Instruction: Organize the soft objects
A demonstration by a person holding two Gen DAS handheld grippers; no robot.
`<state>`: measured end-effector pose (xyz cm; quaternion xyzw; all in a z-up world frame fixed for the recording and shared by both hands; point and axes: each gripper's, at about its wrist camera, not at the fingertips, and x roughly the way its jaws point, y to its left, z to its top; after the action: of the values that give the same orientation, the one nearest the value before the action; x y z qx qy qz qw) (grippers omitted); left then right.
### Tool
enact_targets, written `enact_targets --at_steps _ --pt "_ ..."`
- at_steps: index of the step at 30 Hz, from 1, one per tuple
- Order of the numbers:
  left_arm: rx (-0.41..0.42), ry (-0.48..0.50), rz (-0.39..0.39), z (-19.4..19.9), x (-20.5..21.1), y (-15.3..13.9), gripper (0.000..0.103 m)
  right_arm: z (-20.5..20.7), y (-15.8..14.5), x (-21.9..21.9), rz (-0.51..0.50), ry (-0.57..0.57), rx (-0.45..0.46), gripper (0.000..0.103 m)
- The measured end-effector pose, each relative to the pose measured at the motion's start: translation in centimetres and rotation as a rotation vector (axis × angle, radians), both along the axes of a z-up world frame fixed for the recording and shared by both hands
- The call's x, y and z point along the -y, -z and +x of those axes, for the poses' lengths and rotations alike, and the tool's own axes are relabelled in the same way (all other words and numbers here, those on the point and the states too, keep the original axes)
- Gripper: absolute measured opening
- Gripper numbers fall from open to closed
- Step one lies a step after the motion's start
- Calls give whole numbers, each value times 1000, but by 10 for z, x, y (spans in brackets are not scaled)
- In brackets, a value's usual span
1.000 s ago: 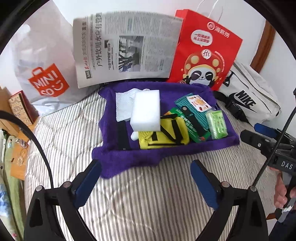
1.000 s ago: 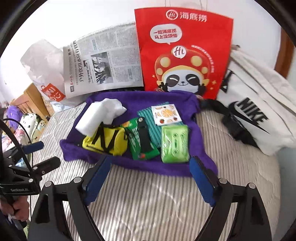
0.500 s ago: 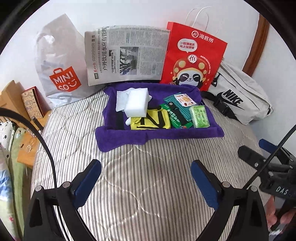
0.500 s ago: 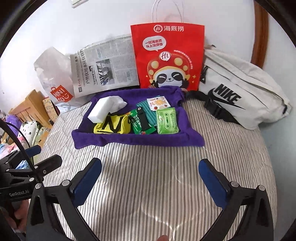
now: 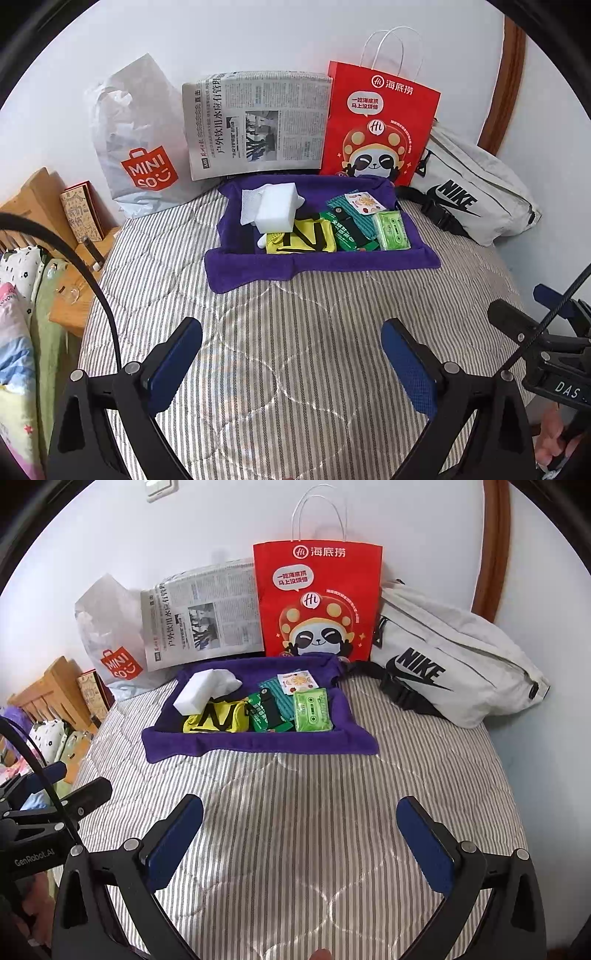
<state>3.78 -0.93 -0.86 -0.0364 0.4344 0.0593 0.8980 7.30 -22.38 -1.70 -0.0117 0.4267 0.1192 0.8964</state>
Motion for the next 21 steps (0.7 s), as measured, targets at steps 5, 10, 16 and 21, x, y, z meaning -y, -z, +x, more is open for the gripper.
enact_targets --at_steps 5,10,16,21 --pt "11 2 1 -6 1 -4 98 -6 -2 1 -8 2 2 103" --pt "12 -2 4 -8 1 -5 98 -9 -4 1 -10 5 7 103" --pt "5 -6 2 -11 -2 -4 98 -11 -5 6 14 13 -7 103" --pt "-1 -6 4 -12 -1 -3 98 -12 -5 8 2 17 -9 103"
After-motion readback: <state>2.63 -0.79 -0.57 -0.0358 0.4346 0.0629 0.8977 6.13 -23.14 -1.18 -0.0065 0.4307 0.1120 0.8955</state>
